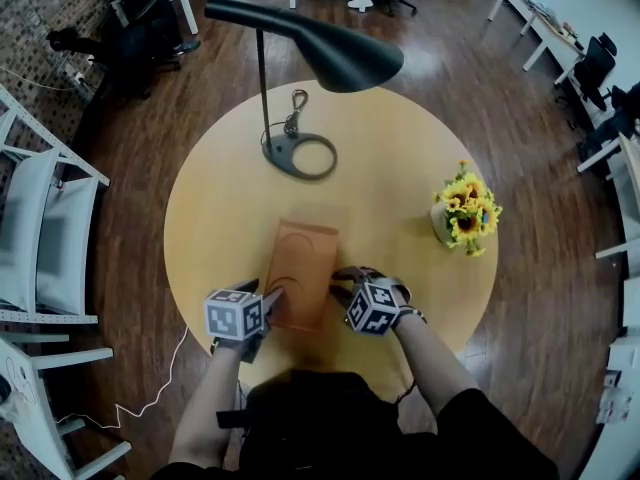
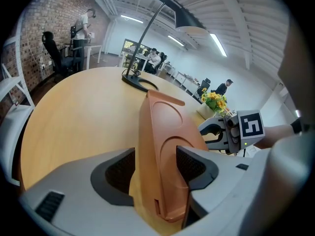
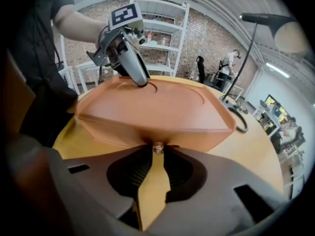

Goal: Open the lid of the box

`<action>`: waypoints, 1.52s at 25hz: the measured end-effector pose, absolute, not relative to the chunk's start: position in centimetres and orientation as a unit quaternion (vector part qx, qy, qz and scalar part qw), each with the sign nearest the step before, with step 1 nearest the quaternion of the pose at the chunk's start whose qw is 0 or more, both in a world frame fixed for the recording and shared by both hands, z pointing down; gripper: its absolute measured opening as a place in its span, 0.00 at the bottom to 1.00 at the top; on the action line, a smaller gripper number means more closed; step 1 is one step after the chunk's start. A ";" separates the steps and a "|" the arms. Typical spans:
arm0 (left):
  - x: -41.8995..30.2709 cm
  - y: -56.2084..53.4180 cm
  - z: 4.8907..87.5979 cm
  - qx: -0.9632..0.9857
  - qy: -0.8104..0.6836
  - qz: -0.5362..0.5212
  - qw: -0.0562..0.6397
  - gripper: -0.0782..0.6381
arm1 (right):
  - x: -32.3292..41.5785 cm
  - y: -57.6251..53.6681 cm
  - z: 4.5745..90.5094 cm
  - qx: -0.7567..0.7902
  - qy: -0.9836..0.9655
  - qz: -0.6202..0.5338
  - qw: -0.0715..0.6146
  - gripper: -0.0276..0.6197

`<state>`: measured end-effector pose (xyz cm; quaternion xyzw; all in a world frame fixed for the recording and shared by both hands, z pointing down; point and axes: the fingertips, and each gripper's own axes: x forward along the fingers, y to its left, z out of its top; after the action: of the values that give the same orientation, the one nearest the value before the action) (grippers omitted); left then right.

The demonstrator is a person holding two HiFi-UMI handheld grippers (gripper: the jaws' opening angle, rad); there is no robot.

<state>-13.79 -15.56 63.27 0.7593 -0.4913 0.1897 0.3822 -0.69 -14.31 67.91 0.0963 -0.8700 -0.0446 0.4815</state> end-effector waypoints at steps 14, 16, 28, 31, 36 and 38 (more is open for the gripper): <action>-14.4 -15.7 63.4 0.749 -0.506 0.201 0.378 0.47 | 6.5 -14.1 68.3 0.141 -0.861 -0.016 0.489 0.16; -14.6 -15.7 63.4 0.747 -0.508 0.201 0.379 0.47 | 7.8 -14.0 68.5 0.152 -0.858 -0.009 0.491 0.16; -14.7 -15.8 63.9 0.744 -0.511 0.185 0.388 0.47 | 10.0 -14.0 69.2 0.183 -0.845 0.005 0.502 0.16; -14.8 -15.8 64.0 0.743 -0.513 0.181 0.391 0.47 | 10.9 -14.2 69.3 0.192 -0.839 0.009 0.509 0.16; -14.9 -15.9 64.2 0.740 -0.519 0.177 0.390 0.47 | 11.2 -14.0 69.6 0.204 -0.841 0.023 0.500 0.16; -14.8 -16.1 63.8 0.742 -0.520 0.173 0.387 0.47 | 11.4 -14.0 70.0 0.216 -0.834 0.029 0.506 0.16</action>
<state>-14.79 -16.05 63.76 0.7416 -0.5200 0.1733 0.3869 11.43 -13.98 70.01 0.2163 -0.8344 0.0294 0.5060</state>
